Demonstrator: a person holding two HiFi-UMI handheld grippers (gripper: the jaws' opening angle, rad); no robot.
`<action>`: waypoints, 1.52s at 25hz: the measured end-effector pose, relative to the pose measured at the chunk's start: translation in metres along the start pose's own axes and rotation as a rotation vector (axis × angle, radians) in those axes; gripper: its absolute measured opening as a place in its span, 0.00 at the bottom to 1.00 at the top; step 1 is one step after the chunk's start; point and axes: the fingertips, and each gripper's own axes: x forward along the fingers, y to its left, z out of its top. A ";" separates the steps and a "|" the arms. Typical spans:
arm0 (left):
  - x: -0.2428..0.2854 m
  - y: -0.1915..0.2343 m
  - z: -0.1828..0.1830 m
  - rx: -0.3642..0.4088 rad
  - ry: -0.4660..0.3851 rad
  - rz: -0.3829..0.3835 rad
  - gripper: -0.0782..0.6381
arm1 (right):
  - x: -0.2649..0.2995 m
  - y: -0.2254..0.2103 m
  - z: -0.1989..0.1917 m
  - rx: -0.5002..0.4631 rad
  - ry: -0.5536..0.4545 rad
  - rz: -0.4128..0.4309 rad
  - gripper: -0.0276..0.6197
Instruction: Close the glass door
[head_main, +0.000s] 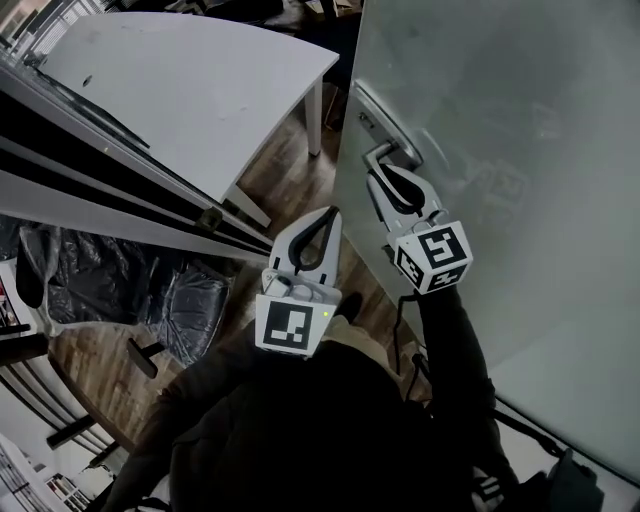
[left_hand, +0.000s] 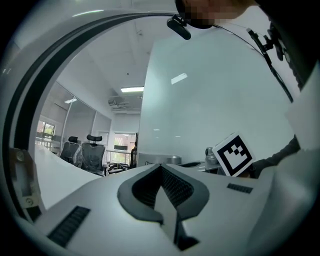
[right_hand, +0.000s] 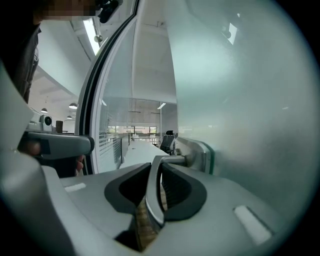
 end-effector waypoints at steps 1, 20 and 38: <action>-0.004 0.002 0.001 -0.002 -0.003 -0.004 0.10 | 0.000 0.006 0.001 -0.001 0.001 0.008 0.15; -0.072 -0.001 0.006 0.013 0.027 0.095 0.10 | -0.016 0.101 0.004 -0.002 0.008 0.164 0.15; -0.154 0.018 0.011 0.014 0.029 0.186 0.10 | -0.034 0.178 0.001 -0.011 0.003 0.257 0.15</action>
